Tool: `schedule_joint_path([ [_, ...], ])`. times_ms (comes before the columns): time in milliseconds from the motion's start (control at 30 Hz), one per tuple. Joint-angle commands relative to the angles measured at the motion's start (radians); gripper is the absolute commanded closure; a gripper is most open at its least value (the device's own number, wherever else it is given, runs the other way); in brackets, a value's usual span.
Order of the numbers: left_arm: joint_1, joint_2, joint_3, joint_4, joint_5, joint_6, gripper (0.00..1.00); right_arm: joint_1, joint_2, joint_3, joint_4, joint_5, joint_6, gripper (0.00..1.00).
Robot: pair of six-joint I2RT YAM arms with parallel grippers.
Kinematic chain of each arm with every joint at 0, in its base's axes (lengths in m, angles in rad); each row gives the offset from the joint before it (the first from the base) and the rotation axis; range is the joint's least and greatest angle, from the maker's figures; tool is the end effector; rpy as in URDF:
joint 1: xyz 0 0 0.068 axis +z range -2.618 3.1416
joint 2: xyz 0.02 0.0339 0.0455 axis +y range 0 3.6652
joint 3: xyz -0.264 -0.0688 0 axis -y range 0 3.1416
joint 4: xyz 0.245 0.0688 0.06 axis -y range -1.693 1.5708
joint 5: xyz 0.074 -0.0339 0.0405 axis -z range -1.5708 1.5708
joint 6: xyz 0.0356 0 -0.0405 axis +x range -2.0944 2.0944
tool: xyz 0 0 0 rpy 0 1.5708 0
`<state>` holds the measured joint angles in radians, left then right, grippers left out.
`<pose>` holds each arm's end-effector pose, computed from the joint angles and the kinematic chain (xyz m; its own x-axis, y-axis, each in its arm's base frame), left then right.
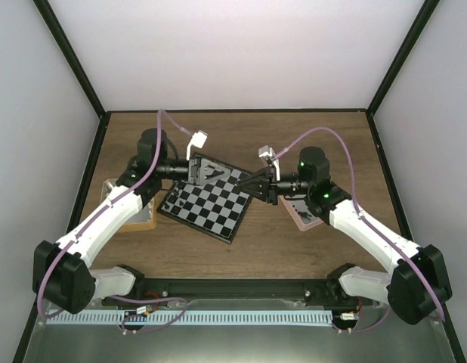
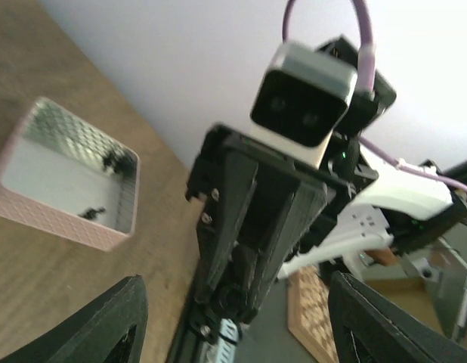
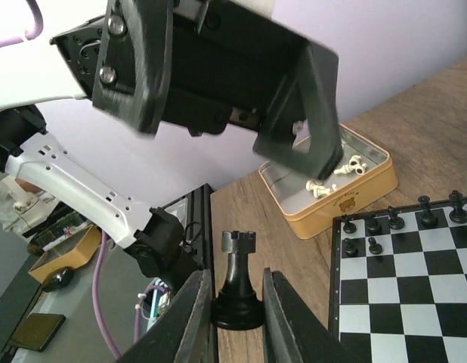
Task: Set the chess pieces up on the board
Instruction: Place the chess piece on the chessboard.
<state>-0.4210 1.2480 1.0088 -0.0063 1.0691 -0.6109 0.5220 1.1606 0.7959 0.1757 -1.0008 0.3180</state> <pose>0.2399 -0.1416 0.3420 -0.7397 0.0290 -0.6723 0.6696 0.1318 -0.7310 0.2074 0.1539 0.3068 -0.4629 -0.0716 -0.8835 -0.8855 0.0820 0.4573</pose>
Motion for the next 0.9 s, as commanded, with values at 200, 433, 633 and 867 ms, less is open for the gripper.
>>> schedule_joint_path([
  [200,-0.051,0.067,0.001,-0.049,0.126,-0.047,0.48,0.016,0.035,0.092,-0.064,-0.029,-0.082,0.91],
  [433,-0.051,0.083,0.014,-0.092,0.112,-0.038,0.59,0.026,0.045,0.096,-0.09,-0.003,-0.1,0.92],
  [633,-0.051,0.091,0.021,-0.098,0.111,-0.014,0.79,0.036,0.063,0.116,-0.125,-0.001,-0.122,0.92],
  [867,-0.051,0.1,0.03,-0.135,0.097,0.039,0.87,0.044,0.073,0.128,-0.149,0.004,-0.139,0.92],
])
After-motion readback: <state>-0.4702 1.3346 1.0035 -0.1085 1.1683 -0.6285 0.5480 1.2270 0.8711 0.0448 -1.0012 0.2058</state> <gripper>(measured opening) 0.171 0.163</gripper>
